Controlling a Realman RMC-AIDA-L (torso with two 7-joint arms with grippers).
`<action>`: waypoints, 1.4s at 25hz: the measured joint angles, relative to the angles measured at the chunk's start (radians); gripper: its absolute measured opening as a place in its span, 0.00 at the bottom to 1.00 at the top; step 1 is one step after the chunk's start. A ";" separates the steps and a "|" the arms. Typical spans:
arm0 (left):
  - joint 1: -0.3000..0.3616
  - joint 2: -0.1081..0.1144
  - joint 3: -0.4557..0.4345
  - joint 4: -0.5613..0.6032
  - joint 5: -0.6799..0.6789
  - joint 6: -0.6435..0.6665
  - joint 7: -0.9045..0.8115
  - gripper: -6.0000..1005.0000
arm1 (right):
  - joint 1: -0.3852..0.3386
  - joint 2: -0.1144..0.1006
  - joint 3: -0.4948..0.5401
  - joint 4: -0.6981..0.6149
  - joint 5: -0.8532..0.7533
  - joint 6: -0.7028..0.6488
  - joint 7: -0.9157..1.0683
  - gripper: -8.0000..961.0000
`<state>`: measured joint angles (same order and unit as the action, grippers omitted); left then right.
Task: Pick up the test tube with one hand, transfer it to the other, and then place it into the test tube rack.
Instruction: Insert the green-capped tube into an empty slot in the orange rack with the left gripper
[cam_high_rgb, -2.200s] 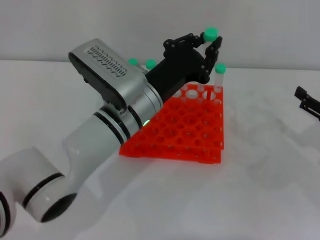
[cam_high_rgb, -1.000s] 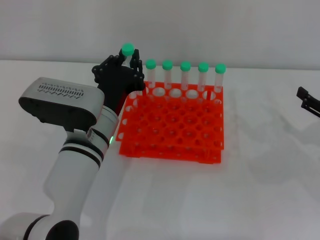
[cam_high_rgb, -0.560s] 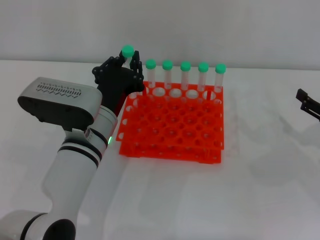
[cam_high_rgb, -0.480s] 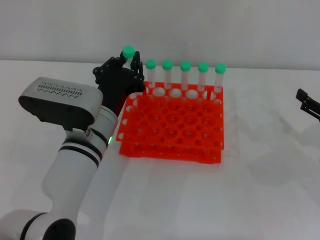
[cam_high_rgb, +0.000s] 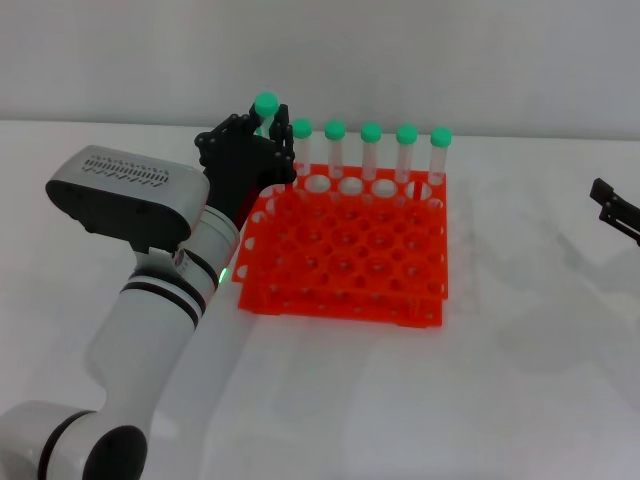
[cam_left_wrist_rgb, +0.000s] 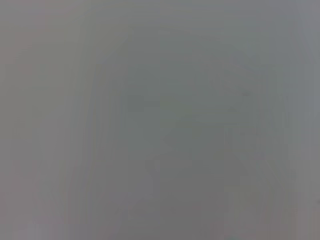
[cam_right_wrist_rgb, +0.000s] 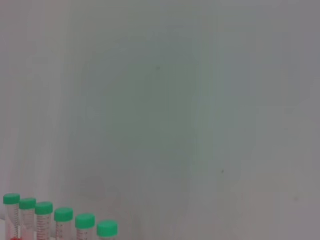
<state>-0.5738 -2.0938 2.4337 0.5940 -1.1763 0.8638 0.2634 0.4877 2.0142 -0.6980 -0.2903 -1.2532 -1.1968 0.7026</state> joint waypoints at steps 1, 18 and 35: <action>-0.001 0.000 0.000 -0.002 0.008 0.000 -0.007 0.22 | 0.000 0.000 0.000 0.000 0.000 0.000 0.000 0.86; -0.025 0.001 -0.001 -0.059 0.050 -0.002 -0.078 0.22 | -0.002 0.001 0.000 0.002 0.000 -0.004 0.000 0.86; -0.044 0.000 -0.001 -0.105 0.079 -0.016 -0.145 0.22 | -0.006 0.002 0.000 0.004 0.000 -0.006 0.003 0.86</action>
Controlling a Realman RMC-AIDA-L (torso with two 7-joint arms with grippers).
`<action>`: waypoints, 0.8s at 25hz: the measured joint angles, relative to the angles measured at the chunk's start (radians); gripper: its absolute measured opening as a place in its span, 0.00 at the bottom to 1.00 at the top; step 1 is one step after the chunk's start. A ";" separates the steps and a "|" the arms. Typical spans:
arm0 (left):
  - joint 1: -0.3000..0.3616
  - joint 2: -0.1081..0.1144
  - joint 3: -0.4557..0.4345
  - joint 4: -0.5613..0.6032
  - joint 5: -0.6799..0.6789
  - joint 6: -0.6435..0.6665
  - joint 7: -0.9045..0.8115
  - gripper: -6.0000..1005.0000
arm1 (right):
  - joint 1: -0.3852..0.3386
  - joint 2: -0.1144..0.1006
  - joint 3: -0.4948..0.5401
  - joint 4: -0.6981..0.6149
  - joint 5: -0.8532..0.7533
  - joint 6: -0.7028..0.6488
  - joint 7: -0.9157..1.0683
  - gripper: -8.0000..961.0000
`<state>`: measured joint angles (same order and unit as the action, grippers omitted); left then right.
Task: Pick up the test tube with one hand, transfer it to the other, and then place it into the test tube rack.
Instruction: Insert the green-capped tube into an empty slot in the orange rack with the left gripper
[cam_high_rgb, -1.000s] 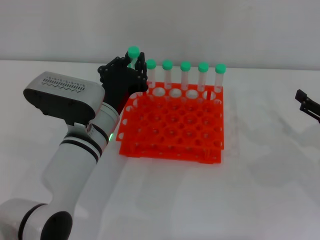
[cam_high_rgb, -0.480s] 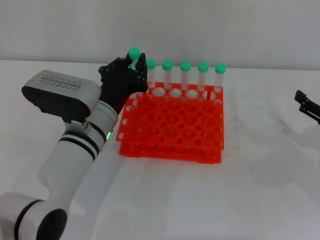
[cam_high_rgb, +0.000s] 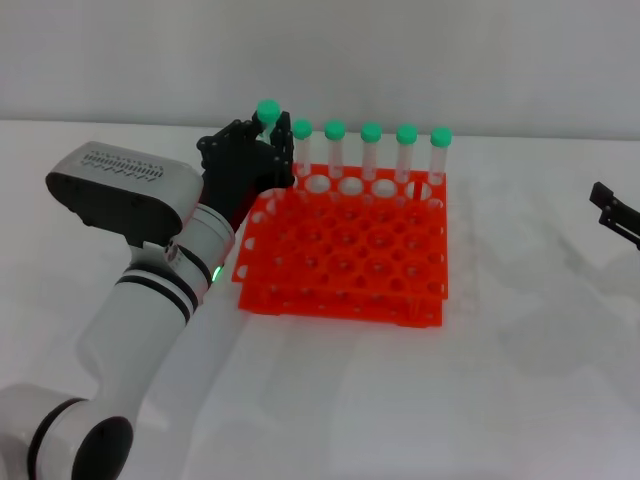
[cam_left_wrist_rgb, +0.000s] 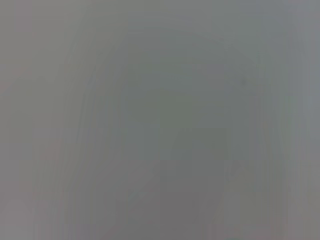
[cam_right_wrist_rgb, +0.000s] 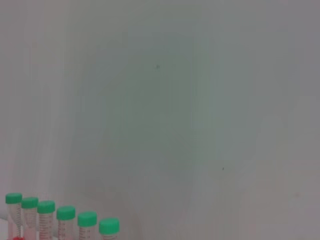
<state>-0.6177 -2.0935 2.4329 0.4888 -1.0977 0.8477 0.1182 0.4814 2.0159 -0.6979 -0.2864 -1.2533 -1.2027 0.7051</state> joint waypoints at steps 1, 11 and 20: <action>-0.002 0.000 0.001 -0.002 0.001 -0.004 0.000 0.22 | 0.000 0.000 0.000 0.000 0.000 -0.002 0.000 0.86; -0.007 0.000 0.003 -0.012 0.026 -0.008 -0.009 0.22 | -0.002 0.001 0.000 0.001 0.000 -0.009 0.000 0.86; -0.012 0.000 0.000 -0.011 0.056 -0.001 -0.029 0.22 | -0.001 0.001 0.004 0.001 0.000 -0.009 0.000 0.86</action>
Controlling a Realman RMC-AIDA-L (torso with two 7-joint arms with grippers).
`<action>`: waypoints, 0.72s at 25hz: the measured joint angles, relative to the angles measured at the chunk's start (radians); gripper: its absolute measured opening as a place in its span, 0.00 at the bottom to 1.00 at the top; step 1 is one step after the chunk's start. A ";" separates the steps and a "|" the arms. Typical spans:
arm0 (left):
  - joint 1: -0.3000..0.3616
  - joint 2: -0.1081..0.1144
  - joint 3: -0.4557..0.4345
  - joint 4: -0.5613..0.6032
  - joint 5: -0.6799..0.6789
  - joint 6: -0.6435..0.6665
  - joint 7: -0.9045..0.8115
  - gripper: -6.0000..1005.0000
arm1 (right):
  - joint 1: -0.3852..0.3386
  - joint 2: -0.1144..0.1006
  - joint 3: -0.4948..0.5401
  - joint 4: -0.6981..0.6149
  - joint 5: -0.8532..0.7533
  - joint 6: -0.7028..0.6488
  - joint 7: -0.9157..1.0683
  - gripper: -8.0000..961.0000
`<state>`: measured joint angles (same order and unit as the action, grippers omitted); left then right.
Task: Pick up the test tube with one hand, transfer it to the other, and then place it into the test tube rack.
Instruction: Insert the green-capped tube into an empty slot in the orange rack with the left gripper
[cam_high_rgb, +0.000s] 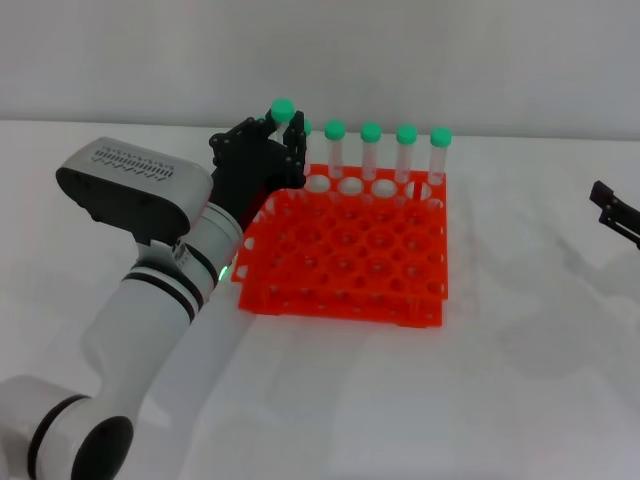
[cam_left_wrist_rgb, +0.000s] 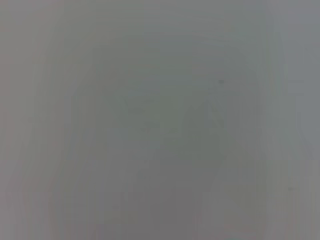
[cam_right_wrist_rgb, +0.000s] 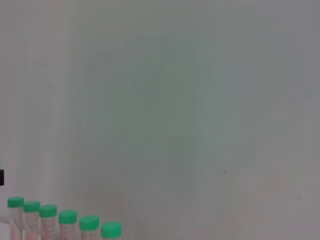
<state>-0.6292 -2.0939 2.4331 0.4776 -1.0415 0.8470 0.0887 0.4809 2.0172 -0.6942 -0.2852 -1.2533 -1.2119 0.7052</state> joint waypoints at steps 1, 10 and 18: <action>0.000 0.000 -0.002 -0.002 0.000 0.000 0.000 0.22 | 0.000 0.000 0.002 0.000 0.000 0.000 0.000 0.86; -0.029 0.002 -0.003 -0.035 0.003 -0.004 -0.015 0.22 | 0.001 0.000 0.003 0.000 0.000 0.000 -0.001 0.86; -0.038 0.002 -0.001 -0.052 0.011 -0.006 -0.036 0.22 | 0.001 0.000 0.004 0.000 0.000 0.001 -0.002 0.86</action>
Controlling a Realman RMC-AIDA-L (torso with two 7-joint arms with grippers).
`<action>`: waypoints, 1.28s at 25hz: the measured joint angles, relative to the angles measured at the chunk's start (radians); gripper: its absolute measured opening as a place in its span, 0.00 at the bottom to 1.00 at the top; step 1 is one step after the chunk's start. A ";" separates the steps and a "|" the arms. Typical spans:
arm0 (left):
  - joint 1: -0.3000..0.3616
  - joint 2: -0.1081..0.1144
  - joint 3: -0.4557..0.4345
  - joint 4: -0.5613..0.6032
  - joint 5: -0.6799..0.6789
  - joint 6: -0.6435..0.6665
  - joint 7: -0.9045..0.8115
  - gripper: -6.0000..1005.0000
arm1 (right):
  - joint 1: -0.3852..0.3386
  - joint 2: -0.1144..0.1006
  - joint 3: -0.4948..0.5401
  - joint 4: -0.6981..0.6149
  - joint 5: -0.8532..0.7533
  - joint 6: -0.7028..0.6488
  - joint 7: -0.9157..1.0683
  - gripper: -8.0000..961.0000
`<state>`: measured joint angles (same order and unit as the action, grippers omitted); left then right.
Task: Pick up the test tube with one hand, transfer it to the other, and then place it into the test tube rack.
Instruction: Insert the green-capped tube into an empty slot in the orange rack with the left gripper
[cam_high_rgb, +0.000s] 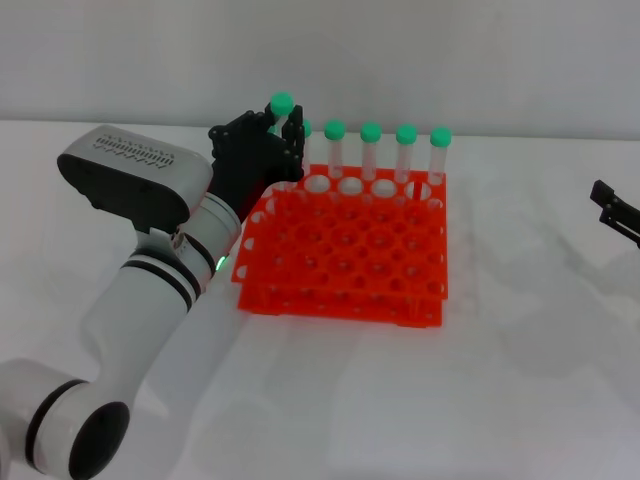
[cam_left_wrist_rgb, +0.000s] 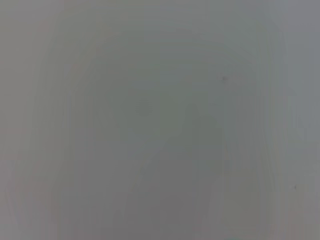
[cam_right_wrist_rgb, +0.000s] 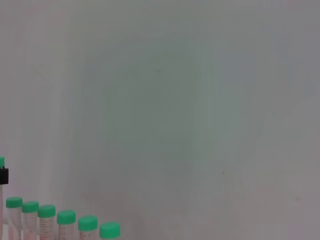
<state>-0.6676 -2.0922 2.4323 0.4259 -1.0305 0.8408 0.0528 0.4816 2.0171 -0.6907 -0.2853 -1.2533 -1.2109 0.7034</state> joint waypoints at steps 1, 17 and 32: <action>0.000 0.000 0.000 -0.002 0.000 -0.001 0.000 0.22 | 0.000 0.000 0.000 0.000 0.000 0.000 0.000 0.86; -0.007 -0.002 0.002 -0.032 0.037 -0.003 -0.051 0.22 | 0.000 0.000 0.001 0.000 0.000 -0.001 0.000 0.86; -0.016 -0.002 0.000 -0.054 0.060 -0.003 -0.052 0.22 | -0.001 0.002 0.002 0.002 0.000 -0.001 -0.001 0.86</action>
<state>-0.6839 -2.0939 2.4322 0.3720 -0.9709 0.8376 0.0004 0.4809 2.0188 -0.6885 -0.2837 -1.2533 -1.2119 0.7026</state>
